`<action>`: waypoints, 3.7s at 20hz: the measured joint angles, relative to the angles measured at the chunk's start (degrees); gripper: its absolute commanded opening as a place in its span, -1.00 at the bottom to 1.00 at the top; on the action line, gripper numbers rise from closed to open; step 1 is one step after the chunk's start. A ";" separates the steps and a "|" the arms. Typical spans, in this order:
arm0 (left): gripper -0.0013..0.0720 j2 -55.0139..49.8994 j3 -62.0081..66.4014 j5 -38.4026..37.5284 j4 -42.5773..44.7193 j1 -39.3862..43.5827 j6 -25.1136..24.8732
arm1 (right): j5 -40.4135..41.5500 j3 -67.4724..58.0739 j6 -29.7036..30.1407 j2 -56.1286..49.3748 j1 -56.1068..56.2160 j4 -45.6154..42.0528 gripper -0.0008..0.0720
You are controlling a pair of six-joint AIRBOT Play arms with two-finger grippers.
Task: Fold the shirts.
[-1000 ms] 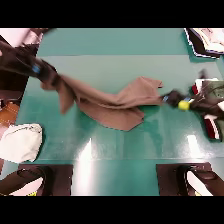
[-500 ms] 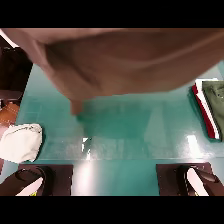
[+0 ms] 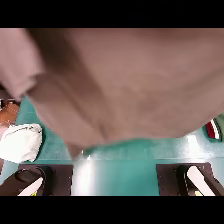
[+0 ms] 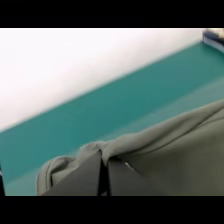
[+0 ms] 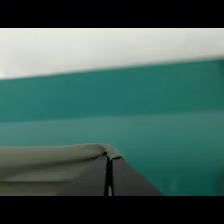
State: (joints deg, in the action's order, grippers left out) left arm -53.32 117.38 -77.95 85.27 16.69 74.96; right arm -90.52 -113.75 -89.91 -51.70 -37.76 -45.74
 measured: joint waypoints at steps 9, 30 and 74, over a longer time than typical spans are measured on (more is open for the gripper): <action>-0.88 -29.38 -10.80 -0.39 -1.33 -0.02 -0.15 | 8.07 30.45 -1.03 -10.73 21.29 -20.20 -0.93; 0.42 -37.44 -20.04 -5.27 -23.89 -25.99 1.46 | 13.84 15.76 -0.92 -31.58 31.45 -24.46 0.15; -0.88 -14.32 -66.86 1.38 -27.36 -31.54 -7.43 | 13.00 87.91 10.84 -1.09 11.74 -16.28 0.15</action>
State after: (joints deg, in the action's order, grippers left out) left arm -67.64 50.52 -76.58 57.91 -14.85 67.53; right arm -77.52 -25.85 -79.07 -52.80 -26.02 -62.02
